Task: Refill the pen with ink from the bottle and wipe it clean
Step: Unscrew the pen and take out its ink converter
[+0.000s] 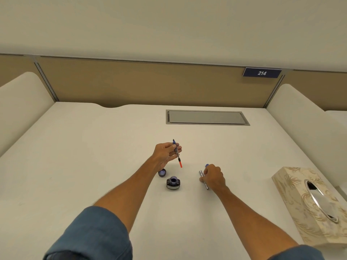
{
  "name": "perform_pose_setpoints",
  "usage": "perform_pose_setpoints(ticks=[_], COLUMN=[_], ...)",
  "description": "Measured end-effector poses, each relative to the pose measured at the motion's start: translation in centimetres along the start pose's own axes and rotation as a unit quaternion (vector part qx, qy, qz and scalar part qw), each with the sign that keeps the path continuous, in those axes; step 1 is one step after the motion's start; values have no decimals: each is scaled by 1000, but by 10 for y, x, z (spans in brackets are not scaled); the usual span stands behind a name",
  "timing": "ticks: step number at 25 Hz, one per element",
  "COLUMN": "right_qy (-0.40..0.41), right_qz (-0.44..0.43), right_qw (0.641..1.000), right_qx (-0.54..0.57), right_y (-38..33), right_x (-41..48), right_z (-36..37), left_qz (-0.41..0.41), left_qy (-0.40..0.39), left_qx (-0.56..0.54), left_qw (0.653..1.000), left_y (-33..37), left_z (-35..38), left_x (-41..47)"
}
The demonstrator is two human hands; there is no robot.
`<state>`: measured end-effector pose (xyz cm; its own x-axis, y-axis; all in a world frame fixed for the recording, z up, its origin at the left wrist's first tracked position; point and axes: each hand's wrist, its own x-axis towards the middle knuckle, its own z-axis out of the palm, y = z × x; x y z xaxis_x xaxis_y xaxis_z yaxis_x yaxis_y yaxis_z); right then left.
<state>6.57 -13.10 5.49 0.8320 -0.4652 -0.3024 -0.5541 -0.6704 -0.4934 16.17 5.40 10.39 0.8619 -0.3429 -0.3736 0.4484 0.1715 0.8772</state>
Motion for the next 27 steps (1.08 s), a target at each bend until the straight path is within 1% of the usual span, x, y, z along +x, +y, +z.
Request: perform_pose_setpoints(ticks=[5,9,10,12,15,17,20,24,27], right_qy=[0,46,59,64,12,-33,-84,-103,-104], right_qz=[3,-19,-32,-76,-129,-155,-183,-203,-193], right_qw=[1000,998,995,985,957,944,932,920,910], right_qx=[13,50,69,143,260,288,301,320,352], right_y=[4,3,-1,-15,-42,-56,-69,-79,-85], right_x=[3,10,12,13,9,6,5,4,4], right_z=[1,-1,-3,-9,-20,-24,-27,-30,-34], left_qz=[2,2,3,5,11,19,34,44,51], left_qy=[-2,0,1,4,10,10,12,13,0], left_qx=[-3,-2,-1,0,-11,-23,-43,-64,-85], left_qw=[1000,1000,1000,1000,1000,1000,998,997,995], left_y=[2,2,3,5,11,16,22,29,35], left_z=[2,4,4,6,9,10,8,3,-2], left_x=[-1,-1,-2,-2,-5,-6,-9,-14,-18])
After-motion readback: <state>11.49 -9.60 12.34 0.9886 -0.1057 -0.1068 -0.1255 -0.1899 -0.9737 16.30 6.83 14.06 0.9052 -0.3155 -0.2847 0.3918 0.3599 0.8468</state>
